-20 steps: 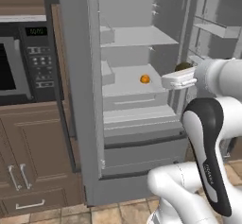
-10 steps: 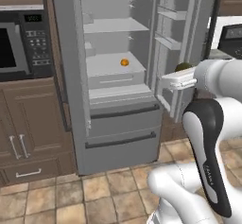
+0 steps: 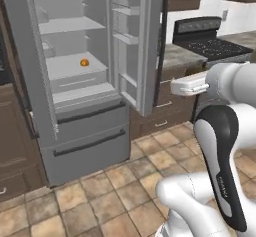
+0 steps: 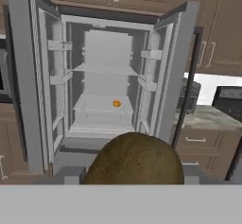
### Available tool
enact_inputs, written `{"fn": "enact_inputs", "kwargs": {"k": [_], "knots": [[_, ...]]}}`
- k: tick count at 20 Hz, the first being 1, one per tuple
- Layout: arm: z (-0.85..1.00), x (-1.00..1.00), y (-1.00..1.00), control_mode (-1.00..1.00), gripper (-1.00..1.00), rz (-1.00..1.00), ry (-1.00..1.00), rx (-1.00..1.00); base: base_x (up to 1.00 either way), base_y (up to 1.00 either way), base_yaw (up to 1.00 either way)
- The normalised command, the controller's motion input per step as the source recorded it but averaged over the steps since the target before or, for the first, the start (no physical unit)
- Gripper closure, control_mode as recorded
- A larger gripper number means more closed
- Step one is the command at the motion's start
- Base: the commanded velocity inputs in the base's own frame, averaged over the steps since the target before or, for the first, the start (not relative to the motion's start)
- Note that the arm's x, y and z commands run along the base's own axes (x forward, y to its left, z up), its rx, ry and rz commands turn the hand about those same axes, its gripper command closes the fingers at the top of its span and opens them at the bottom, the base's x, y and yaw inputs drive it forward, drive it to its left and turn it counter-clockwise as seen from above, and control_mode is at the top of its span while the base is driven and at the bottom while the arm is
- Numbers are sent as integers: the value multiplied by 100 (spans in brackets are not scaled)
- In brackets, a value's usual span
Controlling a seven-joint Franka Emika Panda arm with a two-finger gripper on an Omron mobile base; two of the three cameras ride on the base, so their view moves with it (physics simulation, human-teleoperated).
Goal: Retrieve the kiwi and orange from the fridge and place them into the bowl on the dining table.
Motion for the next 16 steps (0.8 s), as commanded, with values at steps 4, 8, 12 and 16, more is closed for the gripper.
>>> {"fn": "enact_inputs", "kwargs": {"k": [4, 8, 12, 16], "knots": [[0, 0, 0, 100, 100, 0, 0, 0, -35, 0, -58], [0, 0, 0, 100, 100, 0, 0, 0, -39, 0, -61], [0, 0, 0, 100, 100, 0, 0, 0, -45, 0, -64], [0, 0, 0, 100, 100, 0, 0, 0, -69, 0, -60]]}}
